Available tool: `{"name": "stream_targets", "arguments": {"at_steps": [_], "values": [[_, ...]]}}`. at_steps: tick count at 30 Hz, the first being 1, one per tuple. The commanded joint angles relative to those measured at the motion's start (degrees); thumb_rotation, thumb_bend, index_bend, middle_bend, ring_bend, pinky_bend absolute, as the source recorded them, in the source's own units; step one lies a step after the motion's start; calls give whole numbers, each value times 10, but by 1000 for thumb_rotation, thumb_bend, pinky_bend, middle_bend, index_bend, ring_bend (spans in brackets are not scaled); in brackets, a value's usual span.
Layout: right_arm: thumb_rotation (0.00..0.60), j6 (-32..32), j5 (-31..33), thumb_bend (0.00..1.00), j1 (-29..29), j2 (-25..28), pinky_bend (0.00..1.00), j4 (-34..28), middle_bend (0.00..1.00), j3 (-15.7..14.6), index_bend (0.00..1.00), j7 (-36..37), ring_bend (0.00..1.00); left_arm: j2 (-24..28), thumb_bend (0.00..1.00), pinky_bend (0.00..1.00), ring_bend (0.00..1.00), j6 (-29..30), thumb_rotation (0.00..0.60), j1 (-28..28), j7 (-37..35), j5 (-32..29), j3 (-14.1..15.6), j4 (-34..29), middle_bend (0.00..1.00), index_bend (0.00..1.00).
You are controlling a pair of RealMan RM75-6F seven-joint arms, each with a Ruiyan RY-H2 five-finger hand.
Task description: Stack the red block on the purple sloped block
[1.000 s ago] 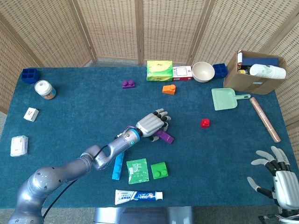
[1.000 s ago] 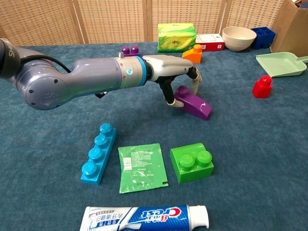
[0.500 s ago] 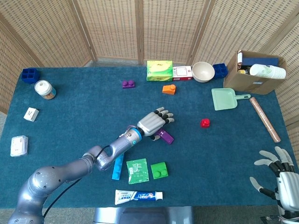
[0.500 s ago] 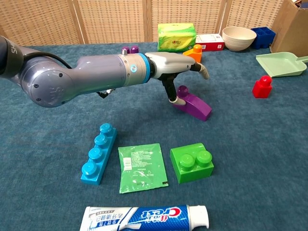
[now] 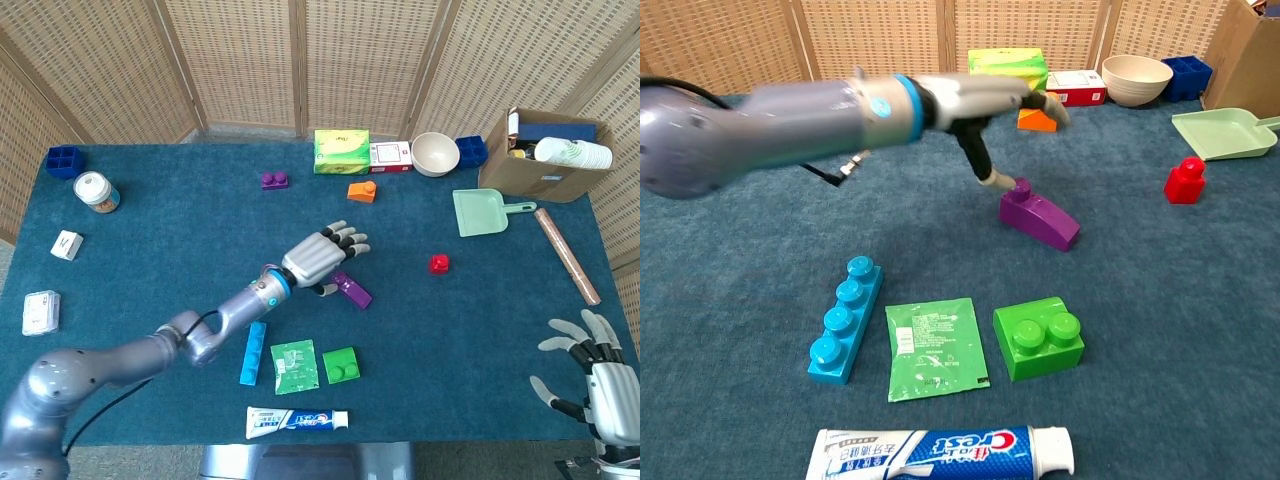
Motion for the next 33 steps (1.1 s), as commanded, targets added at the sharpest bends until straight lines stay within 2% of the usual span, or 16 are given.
{"name": "stream_targets", "arguments": {"at_steps": [1,6,10,14,17,20,23,28,33], "values": [[600,-17,4,194,12,9,63,-3,264,4,423,14,3,79,348,0,0,46,600,47,2,1,9,-93,40,141],[600,-42,-3,194,40,17,84,-4,274,16,427,15,30,185,349,0,0,93,600,109,20,-5,30,-219,33,150],[598,-57,-3,203,61,11,124,-1,297,30,439,-3,70,278,348,0,0,147,600,168,46,9,59,-330,22,162],[535,-95,13,217,91,2,124,-6,285,45,438,-30,65,371,348,0,0,214,600,235,56,38,97,-423,19,199],[447,-125,27,226,113,-3,104,-16,217,54,396,-42,16,426,349,0,0,257,600,278,54,64,123,-465,15,219],[405,-163,50,227,138,-6,86,-26,166,65,325,-52,0,476,349,0,0,314,600,332,46,97,152,-490,15,226],[401,-201,82,227,166,-14,82,-27,147,79,254,-87,0,508,348,0,0,383,600,395,33,130,183,-496,15,240],[392,-247,133,225,201,-28,81,-32,127,97,229,-137,0,528,347,0,0,456,600,466,22,165,209,-483,16,244],[394,-290,188,226,238,-48,80,-28,111,112,182,-191,0,525,346,0,0,496,600,512,27,182,218,-465,17,254]]}}
